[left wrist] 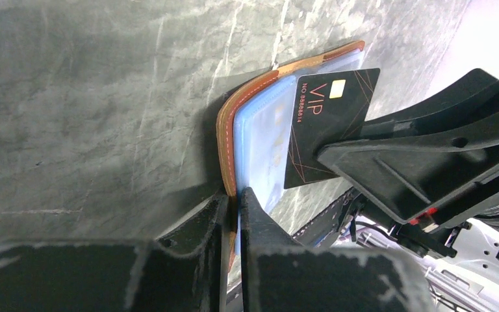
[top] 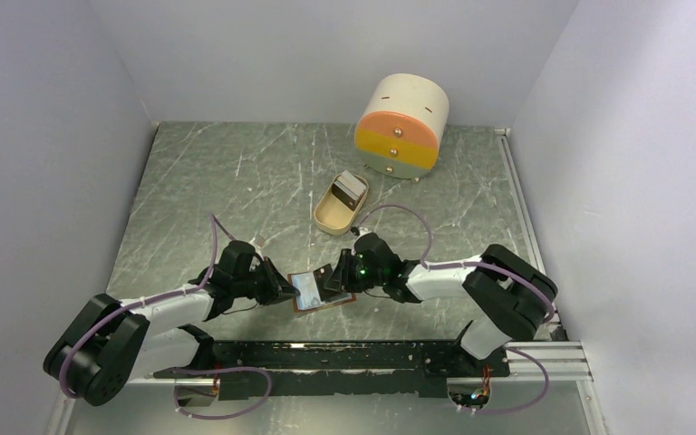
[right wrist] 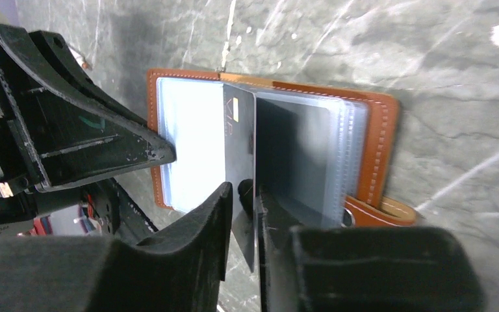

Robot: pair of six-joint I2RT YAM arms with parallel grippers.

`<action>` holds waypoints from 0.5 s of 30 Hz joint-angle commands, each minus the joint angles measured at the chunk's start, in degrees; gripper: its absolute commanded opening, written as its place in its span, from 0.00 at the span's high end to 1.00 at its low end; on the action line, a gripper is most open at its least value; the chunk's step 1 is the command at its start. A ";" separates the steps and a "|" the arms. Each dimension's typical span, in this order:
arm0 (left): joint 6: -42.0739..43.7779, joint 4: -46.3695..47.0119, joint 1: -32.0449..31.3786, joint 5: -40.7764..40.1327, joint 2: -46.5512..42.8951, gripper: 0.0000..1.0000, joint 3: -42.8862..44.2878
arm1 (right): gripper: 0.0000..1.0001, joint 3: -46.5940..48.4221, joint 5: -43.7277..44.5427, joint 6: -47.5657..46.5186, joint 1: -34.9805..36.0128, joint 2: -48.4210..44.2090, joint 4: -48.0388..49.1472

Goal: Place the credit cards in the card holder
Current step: Insert the credit card into the card holder.

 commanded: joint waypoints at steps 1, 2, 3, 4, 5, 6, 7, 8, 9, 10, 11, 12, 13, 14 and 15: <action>-0.36 2.80 -0.36 1.86 -0.08 0.88 0.12 | 0.81 1.18 -0.14 -0.59 1.41 2.06 -0.35; -0.27 2.85 -0.38 1.86 -0.01 0.88 0.16 | 0.84 1.20 -0.28 -0.61 1.48 2.16 -0.33; -0.16 2.74 -0.39 1.86 0.01 0.88 0.24 | 0.86 1.30 -0.22 -0.75 1.41 2.15 -0.66; -0.13 2.58 -0.39 1.74 0.01 0.88 0.35 | 0.87 1.29 -0.12 -0.79 1.46 2.05 -1.20; 0.00 2.45 -0.39 1.63 0.08 0.88 0.45 | 0.87 1.19 -0.24 -0.73 1.42 1.90 -1.46; 0.00 2.35 -0.39 1.57 0.12 0.88 0.47 | 0.87 0.92 -0.40 -0.57 1.45 1.57 -1.44; 0.04 2.33 -0.36 1.45 0.18 0.88 0.47 | 0.87 0.59 -0.43 -0.35 1.41 1.23 -1.52; 0.08 2.41 -0.40 1.41 0.33 0.88 0.47 | 0.83 0.24 -0.28 -0.14 1.38 0.77 -1.68; 0.21 2.42 -0.39 1.34 0.48 0.88 0.39 | 0.78 0.02 0.11 -0.22 1.32 0.53 -2.36; 0.35 2.35 -0.39 1.21 0.64 0.89 0.38 | 0.73 0.04 0.51 -0.51 1.07 0.18 -3.37; 0.59 1.92 -0.39 1.04 0.84 0.88 0.50 | 0.70 0.19 0.80 -0.94 0.72 -0.13 -4.26; 0.98 1.38 -0.43 0.68 0.93 0.88 0.61 | 0.68 0.12 0.81 -1.36 0.34 -0.61 -4.87; 1.33 0.84 -0.41 0.29 0.97 0.88 0.76 | 0.67 0.10 0.74 -1.74 -0.13 -1.13 -5.38; 1.64 0.23 -0.43 -0.18 1.02 0.88 0.86 | 0.66 0.05 0.89 -2.09 -0.58 -1.90 -5.98; 1.87 -0.20 -0.35 -0.51 1.06 0.88 0.97 | 0.65 -0.08 1.07 -2.38 -0.96 -2.56 -6.43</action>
